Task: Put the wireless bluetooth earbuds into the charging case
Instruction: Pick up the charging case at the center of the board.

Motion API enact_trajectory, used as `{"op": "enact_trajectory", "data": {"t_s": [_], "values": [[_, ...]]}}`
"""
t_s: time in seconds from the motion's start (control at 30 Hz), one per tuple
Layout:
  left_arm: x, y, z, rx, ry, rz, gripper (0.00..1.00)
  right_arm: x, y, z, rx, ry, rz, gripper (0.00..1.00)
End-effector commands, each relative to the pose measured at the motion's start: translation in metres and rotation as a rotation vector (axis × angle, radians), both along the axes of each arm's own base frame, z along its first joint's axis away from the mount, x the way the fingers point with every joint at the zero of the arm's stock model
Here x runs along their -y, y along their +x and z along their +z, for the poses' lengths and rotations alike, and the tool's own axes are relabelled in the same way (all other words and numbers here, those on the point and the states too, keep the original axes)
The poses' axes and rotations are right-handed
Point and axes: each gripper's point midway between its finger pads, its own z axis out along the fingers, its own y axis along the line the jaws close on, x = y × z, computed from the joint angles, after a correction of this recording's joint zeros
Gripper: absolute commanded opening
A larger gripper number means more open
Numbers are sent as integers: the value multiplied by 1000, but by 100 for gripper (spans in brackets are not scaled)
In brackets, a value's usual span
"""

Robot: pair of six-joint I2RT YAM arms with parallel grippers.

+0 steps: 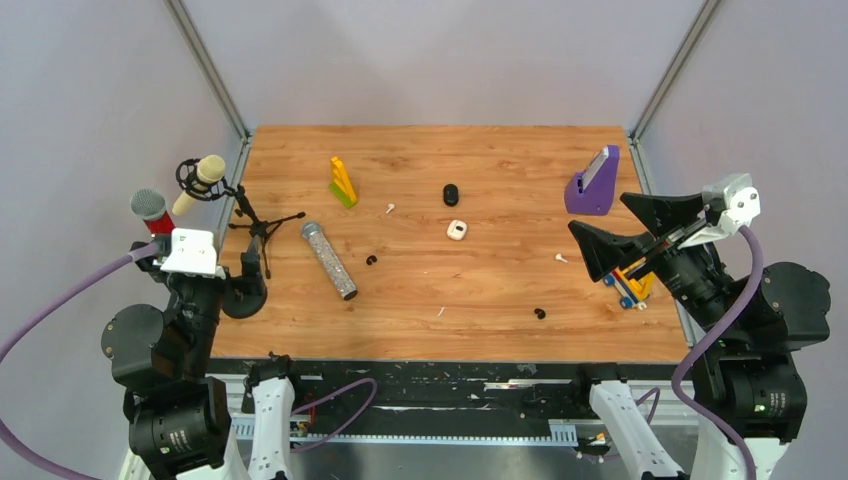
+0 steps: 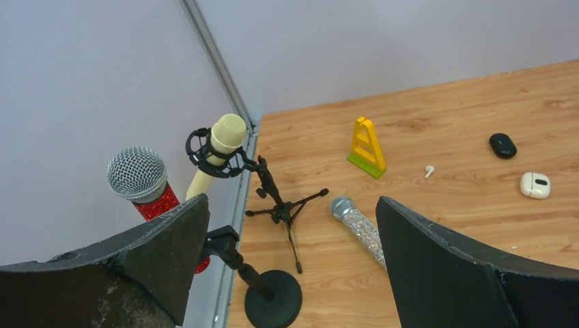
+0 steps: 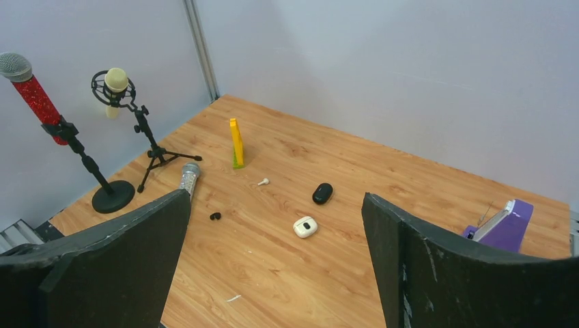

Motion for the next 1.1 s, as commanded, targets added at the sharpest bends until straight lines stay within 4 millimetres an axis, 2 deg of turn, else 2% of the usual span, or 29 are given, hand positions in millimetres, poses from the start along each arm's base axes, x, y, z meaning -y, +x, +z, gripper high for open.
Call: {"op": "enact_trajectory", "data": {"t_s": [0.0, 0.23, 0.43, 0.53, 0.73, 0.87, 1.07], "values": [[4, -2, 3, 12, 4, -17, 100, -1, -15, 13, 49, 17, 9, 100], [10, -5, 7, 24, 4, -43, 100, -12, -38, 25, 137, -69, 93, 100], [26, -13, 8, 18, 30, -126, 100, -20, -46, 27, 160, -104, 154, 100], [26, -13, 9, 19, 36, -124, 100, -19, -39, 21, 161, -124, 149, 100], [23, -8, 4, 4, 39, -119, 100, -15, -19, -3, 122, -137, 122, 100], [22, -2, -5, -14, 40, -127, 100, -7, 1, -20, 104, -165, 68, 100], [22, 17, -29, -57, 50, -170, 100, 5, 33, -57, 54, -208, 0, 100]]}}
